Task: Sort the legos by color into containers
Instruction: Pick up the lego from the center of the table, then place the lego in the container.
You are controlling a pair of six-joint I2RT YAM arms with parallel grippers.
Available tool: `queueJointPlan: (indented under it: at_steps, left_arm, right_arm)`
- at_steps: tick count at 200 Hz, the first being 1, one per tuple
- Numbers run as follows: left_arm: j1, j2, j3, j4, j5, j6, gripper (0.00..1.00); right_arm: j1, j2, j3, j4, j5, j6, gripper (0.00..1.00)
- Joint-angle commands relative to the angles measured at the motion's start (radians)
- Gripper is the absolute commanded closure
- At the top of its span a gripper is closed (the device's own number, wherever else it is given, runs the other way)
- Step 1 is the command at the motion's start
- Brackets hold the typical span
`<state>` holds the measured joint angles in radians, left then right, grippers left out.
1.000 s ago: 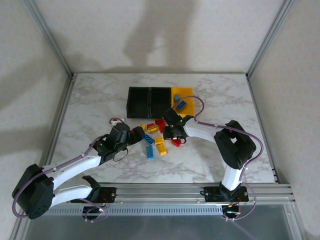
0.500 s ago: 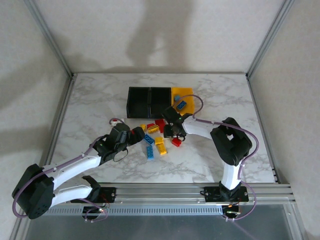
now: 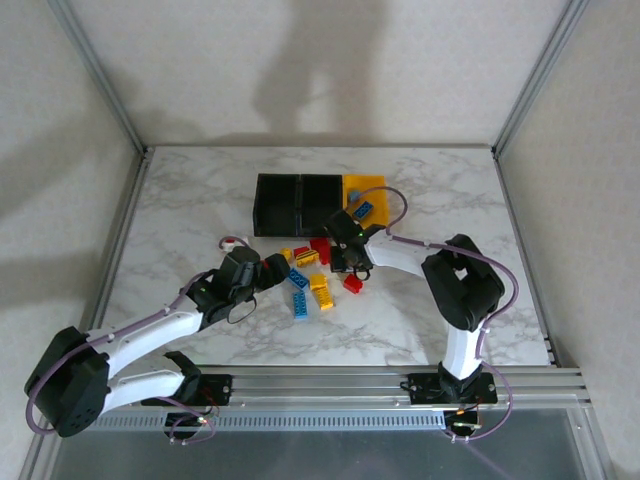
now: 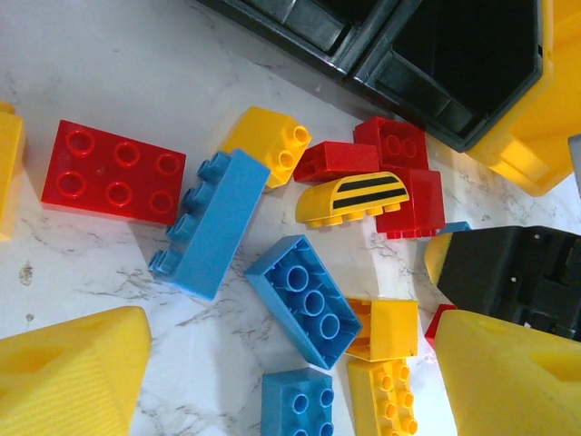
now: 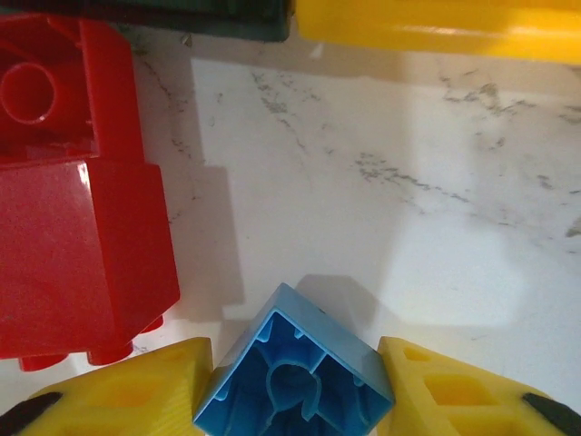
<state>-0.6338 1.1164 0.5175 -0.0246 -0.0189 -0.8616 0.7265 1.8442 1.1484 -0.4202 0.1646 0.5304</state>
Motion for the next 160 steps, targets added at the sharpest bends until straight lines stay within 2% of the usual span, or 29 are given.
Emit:
queueJointPlan:
  at_steps: [1,44,92,125,160]
  left_arm:
    - [-0.008,0.011,-0.001,0.019,-0.009,-0.011,0.18]
    - [-0.007,0.014,0.008,0.022,-0.007,-0.009,0.18]
    - [-0.009,0.004,0.005,0.017,-0.011,-0.019,0.18]
    - [-0.009,-0.012,0.007,0.004,-0.018,-0.021,0.18]
    - [-0.009,-0.014,0.006,-0.001,-0.023,-0.019,0.18]
  right_arm:
    - [-0.026,-0.082,0.051,-0.052,0.041,-0.014,0.55]
    - [-0.115,-0.085,0.171,-0.098,0.05,-0.067,0.54]
    - [-0.216,0.058,0.348,-0.081,0.032,-0.105,0.54]
    - [-0.247,0.166,0.448,-0.093,0.032,-0.119,0.54]
    - [-0.259,0.21,0.465,-0.078,0.011,-0.116,0.51]
